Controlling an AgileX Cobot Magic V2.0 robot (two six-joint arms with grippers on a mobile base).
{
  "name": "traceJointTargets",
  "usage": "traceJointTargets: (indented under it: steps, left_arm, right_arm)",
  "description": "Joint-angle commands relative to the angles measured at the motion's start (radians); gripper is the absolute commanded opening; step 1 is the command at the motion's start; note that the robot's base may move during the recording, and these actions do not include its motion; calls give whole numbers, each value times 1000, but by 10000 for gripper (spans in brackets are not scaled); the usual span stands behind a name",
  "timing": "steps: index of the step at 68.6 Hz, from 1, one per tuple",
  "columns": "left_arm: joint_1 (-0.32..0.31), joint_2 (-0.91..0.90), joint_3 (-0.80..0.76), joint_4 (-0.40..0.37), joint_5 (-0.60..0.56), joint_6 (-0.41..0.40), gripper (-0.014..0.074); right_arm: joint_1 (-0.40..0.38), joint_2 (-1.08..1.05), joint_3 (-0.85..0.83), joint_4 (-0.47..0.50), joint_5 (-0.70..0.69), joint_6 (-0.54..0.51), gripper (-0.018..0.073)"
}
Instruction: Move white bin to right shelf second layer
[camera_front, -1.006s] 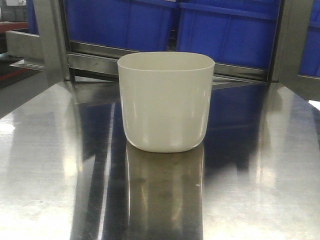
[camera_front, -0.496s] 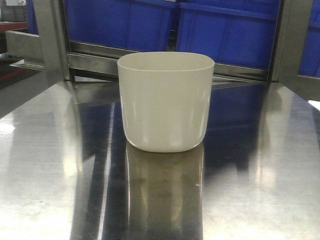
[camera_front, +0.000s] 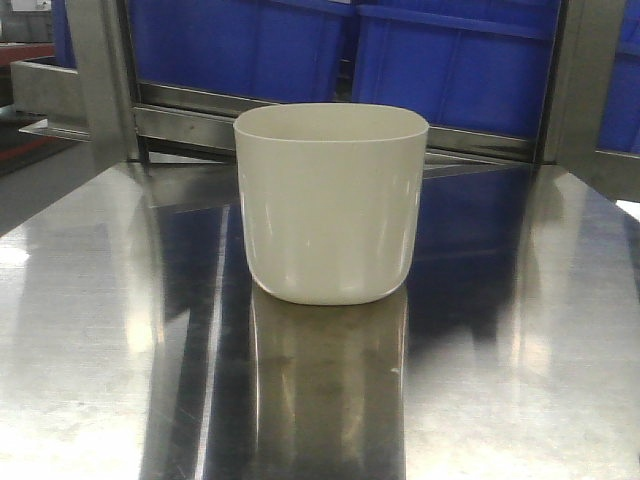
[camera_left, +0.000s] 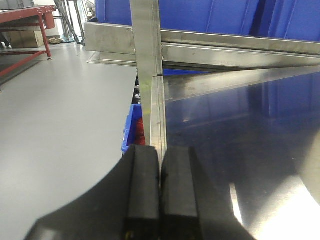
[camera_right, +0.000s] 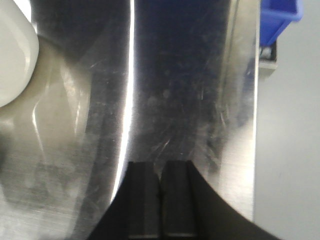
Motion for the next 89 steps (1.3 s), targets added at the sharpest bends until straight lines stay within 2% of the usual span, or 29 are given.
traceJointTargets:
  steps: [1,7,12,22,29,41,55,68,89]
  left_arm:
    - [-5,-14,37,0,-88,-5,85]
    - [-5,-14,37,0,-88,-5,85]
    - [-5,-14,37,0,-88,-5,85]
    - [-3,-14,37,0,-88,-5,85]
    - [-3,-14,37,0,-88,-5,85]
    - [-3,-14,37,0,-88,-5,85]
    - [-3,-14,37,0,-88,-5,85]
    - [-3,-14,37,0,-88,-5,85]
    - [-3,-14,37,0,-88,-5,85]
  right_arm:
    - [19,65,-108,-20,-3,24,25]
    - [61,141,-188,-105,26,137,50]
    - [101,208,-251,-193,52,250,135]
    - [203,328,-413,-313,152,486,384]
    - [296,410,-540,-375,250,592,429]
    - [404,559,-779,-373,458,647,428]
    - [480,707,-993,-373,569,671,428]
    - [522,798,-1108,-373,586,673,428]
    - [523,909,-1124,-372,536,682,428]
